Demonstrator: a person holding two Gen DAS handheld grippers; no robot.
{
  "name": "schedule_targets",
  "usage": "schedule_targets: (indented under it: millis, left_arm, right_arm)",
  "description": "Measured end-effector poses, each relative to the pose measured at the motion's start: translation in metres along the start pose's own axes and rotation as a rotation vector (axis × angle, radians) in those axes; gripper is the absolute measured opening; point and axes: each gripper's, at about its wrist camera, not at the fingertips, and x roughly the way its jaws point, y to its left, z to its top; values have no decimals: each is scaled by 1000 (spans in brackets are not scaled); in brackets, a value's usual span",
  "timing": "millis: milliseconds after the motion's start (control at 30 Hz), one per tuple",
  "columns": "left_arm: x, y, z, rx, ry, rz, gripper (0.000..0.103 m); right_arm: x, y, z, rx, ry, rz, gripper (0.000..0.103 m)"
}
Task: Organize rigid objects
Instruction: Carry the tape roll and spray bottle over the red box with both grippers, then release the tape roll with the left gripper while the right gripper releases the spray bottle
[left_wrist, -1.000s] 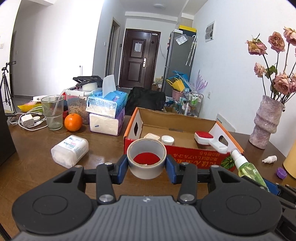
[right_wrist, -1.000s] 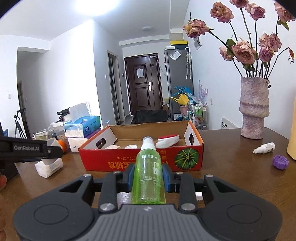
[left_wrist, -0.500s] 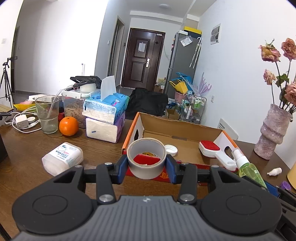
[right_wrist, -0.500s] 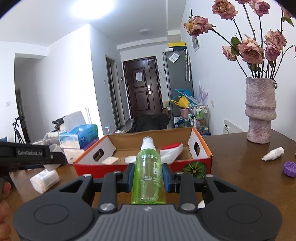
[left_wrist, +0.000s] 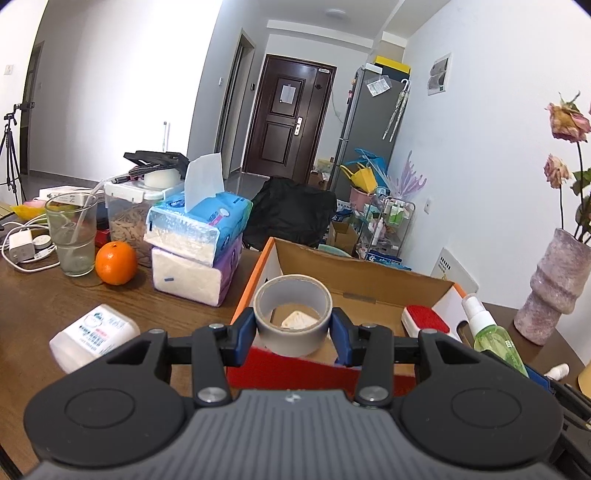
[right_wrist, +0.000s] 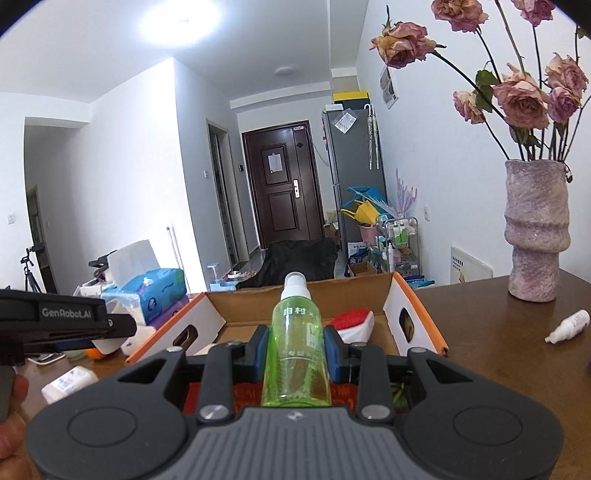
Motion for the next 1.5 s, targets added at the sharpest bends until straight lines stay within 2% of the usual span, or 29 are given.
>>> schedule_targets:
  millis: [400, 767, 1000, 1300, 1333, 1400, 1433, 1467, 1500]
  left_arm:
    - [45, -1, 22, -16, 2, 8, 44]
    - [84, -12, 33, 14, 6, 9, 44]
    - [106, -18, 35, 38, 17, 10, 44]
    - [137, -21, 31, 68, 75, 34, 45]
    - [138, -19, 30, 67, 81, 26, 48]
    - [137, -18, 30, 71, 79, 22, 65]
    - [135, -18, 30, 74, 69, 40, 84]
    - [133, -17, 29, 76, 52, 54, 94]
    - [130, -17, 29, 79, 33, 63, 96]
  right_arm:
    - [47, 10, 16, 0, -5, 35, 30]
    - [85, 10, 26, 7, 5, 32, 30]
    - [117, 9, 31, 19, 37, 17, 30]
    - [144, 4, 31, 14, 102, -14, 30]
    - [146, 2, 30, 13, 117, -22, 30]
    - [148, 0, 28, 11, 140, -37, 32]
    - [147, -2, 27, 8, 140, -55, 37]
    - [146, -2, 28, 7, 138, -70, 54]
    - [143, -4, 28, 11, 127, -81, 69]
